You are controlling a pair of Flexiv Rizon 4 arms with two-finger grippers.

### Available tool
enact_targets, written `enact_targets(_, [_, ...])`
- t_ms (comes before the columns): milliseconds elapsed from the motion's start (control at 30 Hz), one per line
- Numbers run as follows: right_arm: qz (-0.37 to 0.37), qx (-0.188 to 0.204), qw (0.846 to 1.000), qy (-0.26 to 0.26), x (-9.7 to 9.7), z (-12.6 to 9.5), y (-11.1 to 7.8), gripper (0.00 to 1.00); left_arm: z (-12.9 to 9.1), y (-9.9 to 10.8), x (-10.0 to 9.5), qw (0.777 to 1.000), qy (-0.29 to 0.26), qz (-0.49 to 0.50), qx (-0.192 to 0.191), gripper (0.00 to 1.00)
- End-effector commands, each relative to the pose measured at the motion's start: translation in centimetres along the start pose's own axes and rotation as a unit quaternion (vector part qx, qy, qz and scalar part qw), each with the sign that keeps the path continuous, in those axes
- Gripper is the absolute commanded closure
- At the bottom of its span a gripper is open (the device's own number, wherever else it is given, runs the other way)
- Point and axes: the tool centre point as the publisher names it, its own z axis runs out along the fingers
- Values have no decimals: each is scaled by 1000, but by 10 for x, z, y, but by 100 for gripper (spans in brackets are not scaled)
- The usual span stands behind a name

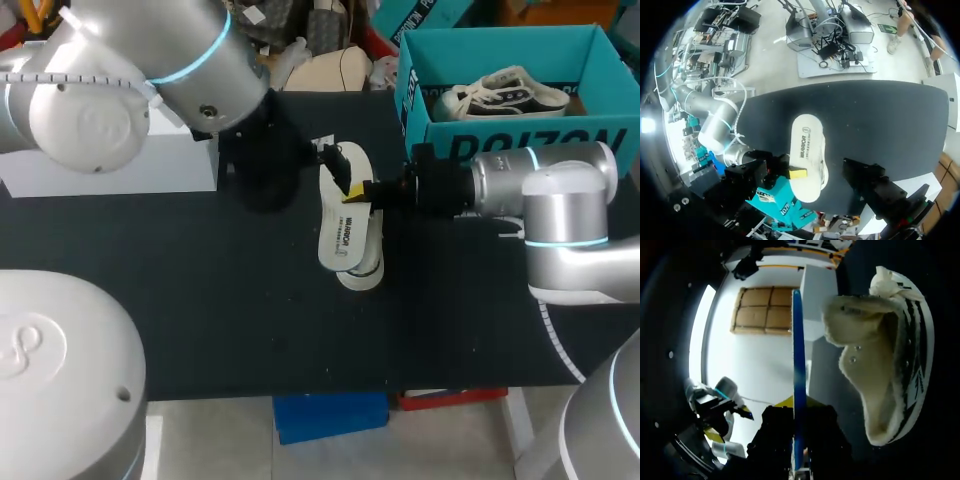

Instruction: Take the shoe out of the shoebox, open the shoe tongue, remove and reinsert the insole, then place the shoe into the shoebox

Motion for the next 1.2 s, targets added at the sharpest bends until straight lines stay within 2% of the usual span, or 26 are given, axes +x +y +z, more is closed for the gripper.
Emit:
enact_targets(33, [0,-1,1000,-1,0,1,-1,100,3,0,-6,995,103,-4,3,0])
enact_targets(267, [0,-1,1000,-1,0,1,-1,100,19,-4,-3,995,102,-16,12,0])
enact_targets(433, [0,-1,1000,-1,0,1,-1,100,33,-5,-4,993,103,-29,49,0])
enact_targets(533, [0,-1,1000,-1,0,1,-1,100,41,-4,-5,991,115,-31,59,0])
enact_targets(1200, [0,-1,1000,-1,0,1,-1,100,63,16,-12,986,154,-22,52,0])
